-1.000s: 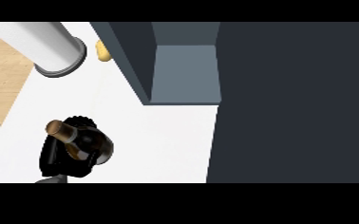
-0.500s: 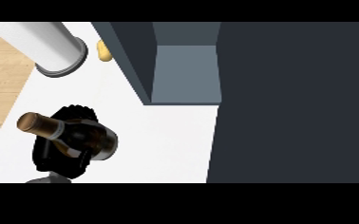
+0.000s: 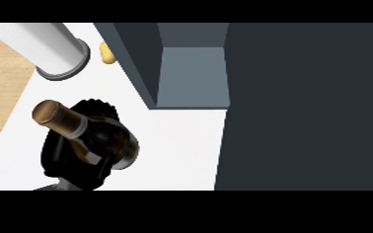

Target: Pick up the wine, place it into the cabinet and close the cabinet

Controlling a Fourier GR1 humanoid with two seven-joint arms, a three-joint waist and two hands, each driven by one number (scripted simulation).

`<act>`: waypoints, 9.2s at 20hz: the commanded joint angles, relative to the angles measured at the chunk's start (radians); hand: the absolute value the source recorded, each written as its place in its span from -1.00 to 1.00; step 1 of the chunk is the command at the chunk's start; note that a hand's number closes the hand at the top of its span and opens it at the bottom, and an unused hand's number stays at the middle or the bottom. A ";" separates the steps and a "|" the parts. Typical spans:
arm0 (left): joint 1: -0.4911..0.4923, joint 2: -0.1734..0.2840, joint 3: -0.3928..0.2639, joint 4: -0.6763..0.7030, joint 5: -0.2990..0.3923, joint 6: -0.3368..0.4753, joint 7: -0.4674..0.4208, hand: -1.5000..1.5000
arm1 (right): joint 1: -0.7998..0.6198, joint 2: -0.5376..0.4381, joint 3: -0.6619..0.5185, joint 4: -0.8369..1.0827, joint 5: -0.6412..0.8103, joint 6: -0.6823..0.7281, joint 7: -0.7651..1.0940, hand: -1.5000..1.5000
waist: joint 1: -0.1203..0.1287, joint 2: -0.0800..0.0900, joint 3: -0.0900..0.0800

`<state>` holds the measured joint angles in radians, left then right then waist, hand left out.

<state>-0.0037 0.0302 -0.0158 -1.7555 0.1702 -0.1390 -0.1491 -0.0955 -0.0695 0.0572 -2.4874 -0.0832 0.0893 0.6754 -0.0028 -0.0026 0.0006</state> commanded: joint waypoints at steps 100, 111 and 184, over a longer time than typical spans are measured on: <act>-0.997 -0.030 -0.135 1.357 0.277 0.651 -0.544 1.00 | 0.092 0.045 0.008 -0.090 -0.087 0.069 -0.020 -1.00 | -0.040 0.012 -0.001; -1.127 -0.030 -0.013 1.490 0.360 0.574 -0.506 1.00 | 0.023 0.060 0.001 0.029 -0.077 0.077 -0.086 -1.00 | -0.043 0.017 -0.001; -1.007 -0.030 -0.006 1.601 0.386 0.370 -0.718 -1.00 | 0.048 0.064 0.106 0.036 -0.033 0.051 -0.091 -1.00 | -0.057 0.011 -0.001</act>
<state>-1.0703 -0.0017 -0.0161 -0.1400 0.5109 0.2590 -0.8600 -0.0908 -0.0056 0.1584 -2.4432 -0.1072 0.1241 0.6141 -0.0789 0.0147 -0.0013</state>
